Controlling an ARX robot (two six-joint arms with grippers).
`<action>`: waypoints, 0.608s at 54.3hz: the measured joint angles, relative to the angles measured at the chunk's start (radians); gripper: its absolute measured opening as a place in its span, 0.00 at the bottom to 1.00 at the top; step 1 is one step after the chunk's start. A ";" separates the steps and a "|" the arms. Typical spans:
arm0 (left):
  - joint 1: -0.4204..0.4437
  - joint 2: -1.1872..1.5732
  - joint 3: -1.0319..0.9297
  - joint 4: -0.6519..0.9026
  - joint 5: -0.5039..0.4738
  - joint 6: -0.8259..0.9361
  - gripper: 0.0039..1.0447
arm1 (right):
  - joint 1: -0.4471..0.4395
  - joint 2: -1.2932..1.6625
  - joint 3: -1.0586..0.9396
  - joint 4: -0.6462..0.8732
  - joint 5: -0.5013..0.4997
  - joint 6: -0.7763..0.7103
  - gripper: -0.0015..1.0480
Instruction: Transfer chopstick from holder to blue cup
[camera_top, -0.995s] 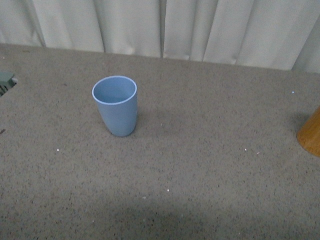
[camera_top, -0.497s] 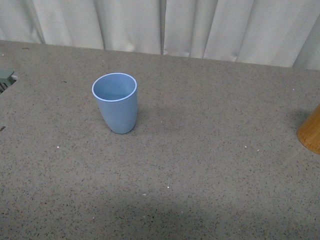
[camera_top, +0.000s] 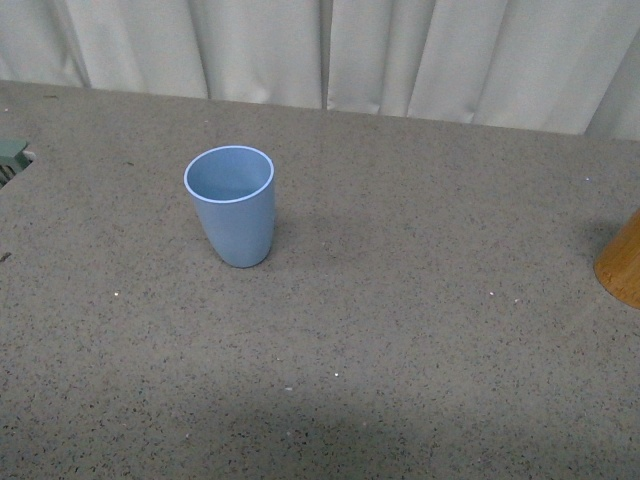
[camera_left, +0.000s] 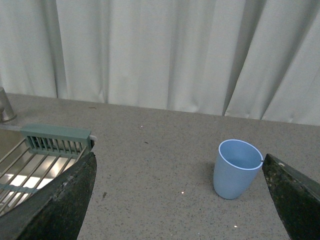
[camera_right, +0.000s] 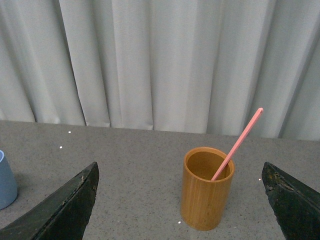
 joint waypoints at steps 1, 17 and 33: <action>0.000 0.000 0.000 0.000 0.000 0.000 0.94 | 0.000 0.000 0.000 0.000 0.000 0.000 0.91; 0.000 0.000 0.000 0.000 0.000 0.000 0.94 | 0.000 0.000 0.000 0.000 0.000 0.000 0.91; 0.000 0.000 0.000 0.000 0.000 0.000 0.94 | 0.000 0.000 0.000 0.000 0.000 0.000 0.91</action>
